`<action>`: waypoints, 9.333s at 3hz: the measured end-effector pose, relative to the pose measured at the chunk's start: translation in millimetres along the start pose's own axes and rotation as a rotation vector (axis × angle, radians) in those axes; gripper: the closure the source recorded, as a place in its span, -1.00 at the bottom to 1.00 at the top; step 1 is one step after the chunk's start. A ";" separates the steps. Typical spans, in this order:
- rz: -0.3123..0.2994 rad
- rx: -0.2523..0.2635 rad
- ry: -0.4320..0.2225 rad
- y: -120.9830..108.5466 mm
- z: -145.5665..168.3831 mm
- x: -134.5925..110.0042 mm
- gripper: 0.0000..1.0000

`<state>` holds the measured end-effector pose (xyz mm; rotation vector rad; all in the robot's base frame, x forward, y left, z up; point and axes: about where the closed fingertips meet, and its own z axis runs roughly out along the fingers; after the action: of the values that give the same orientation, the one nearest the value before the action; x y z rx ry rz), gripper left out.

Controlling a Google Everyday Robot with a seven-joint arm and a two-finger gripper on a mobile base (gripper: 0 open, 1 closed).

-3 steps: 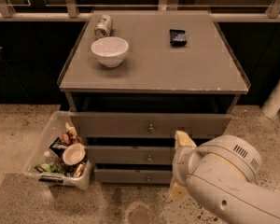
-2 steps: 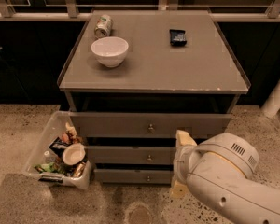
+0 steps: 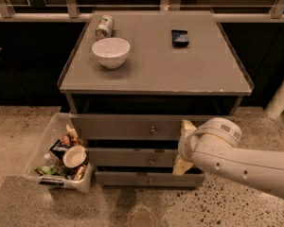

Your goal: Open top drawer

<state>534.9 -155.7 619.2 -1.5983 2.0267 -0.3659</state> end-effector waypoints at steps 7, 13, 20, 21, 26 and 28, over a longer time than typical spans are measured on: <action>-0.037 0.075 -0.042 -43.8 31.5 -34.1 -0.15; -0.060 0.084 -0.055 -46.8 17.4 -38.7 1.00; -0.046 0.068 -0.072 -46.2 3.9 -37.3 1.00; -0.056 0.072 -0.092 -44.3 -5.6 -42.6 1.00; -0.090 0.077 -0.111 -30.8 -17.0 -33.5 1.00; -0.087 0.075 -0.111 -24.5 -22.5 -29.0 1.00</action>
Offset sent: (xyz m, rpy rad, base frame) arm 0.0685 0.0279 0.1172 -0.0032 -0.2235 0.0710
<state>547.0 -136.8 657.2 -1.6282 1.8441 -0.3729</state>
